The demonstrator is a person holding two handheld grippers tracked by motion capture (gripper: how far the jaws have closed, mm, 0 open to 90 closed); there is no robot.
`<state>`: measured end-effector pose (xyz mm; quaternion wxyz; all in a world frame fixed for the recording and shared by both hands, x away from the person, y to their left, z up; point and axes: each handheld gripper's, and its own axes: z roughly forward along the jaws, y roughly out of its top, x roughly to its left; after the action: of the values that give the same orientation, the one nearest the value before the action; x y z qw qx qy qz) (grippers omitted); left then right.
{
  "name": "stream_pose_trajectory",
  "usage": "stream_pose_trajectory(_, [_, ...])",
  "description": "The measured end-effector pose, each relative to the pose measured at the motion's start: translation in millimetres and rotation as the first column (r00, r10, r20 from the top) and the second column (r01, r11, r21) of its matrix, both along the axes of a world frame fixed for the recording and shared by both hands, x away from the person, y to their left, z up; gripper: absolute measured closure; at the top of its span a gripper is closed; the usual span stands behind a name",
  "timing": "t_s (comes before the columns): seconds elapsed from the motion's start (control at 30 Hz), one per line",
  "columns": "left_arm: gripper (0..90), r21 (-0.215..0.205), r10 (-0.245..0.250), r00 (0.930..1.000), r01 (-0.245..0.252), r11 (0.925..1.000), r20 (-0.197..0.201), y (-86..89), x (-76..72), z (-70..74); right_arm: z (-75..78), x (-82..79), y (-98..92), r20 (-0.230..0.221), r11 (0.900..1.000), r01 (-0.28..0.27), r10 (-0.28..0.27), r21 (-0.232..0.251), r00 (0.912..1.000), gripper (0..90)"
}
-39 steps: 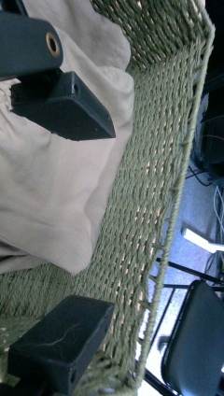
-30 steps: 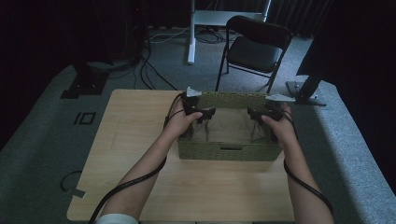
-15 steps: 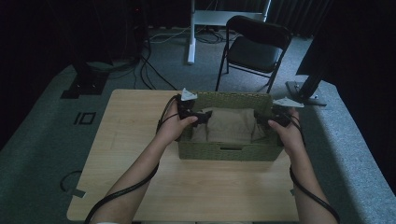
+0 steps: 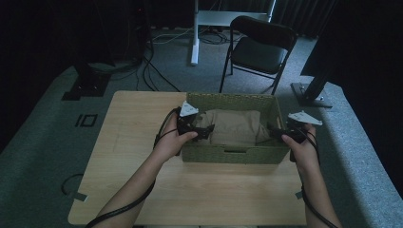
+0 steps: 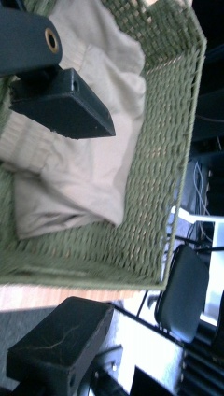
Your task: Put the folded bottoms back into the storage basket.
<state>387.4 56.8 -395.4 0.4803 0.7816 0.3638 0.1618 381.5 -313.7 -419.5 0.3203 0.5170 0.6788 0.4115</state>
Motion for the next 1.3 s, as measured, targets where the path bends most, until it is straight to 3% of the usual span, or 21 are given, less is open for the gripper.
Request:
stream_pose_trajectory(0.27, [16.0,0.001,0.001,1.0,-0.001,1.0,0.007,2.2,-17.3,-9.9,-7.7,-24.8,-9.6,0.01,0.999,0.017,-0.018,0.05,0.9998,12.1])
stream_pose_trajectory(0.57, [16.0,-0.021,-0.014,0.9999,0.015,0.9997,0.004,8.7,-33.9,-13.8,-14.9,-48.6,-15.6,0.021,0.999,0.022,-0.023,0.049,0.9995,11.0])
stream_pose_trajectory(0.8, [16.0,-0.036,-0.016,0.9998,0.017,0.9992,0.009,16.3,-49.7,-20.3,-28.9,-72.1,-14.4,0.009,0.998,0.009,-0.01,0.059,0.9999,11.0])
stream_pose_trajectory(1.0, [16.0,-0.031,-0.017,0.9999,0.017,0.9994,0.0,19.3,-55.8,-26.8,-36.8,-80.6,-11.9,0.0,0.998,0.003,-0.003,0.06,1.0,11.0])
stream_pose_trajectory(1.3, [16.0,-0.002,-0.025,0.9994,0.025,0.9997,-0.024,24.6,-70.7,-55.2,-57.7,-88.5,-9.4,-0.036,0.998,0.006,-0.004,0.067,0.9994,11.0])
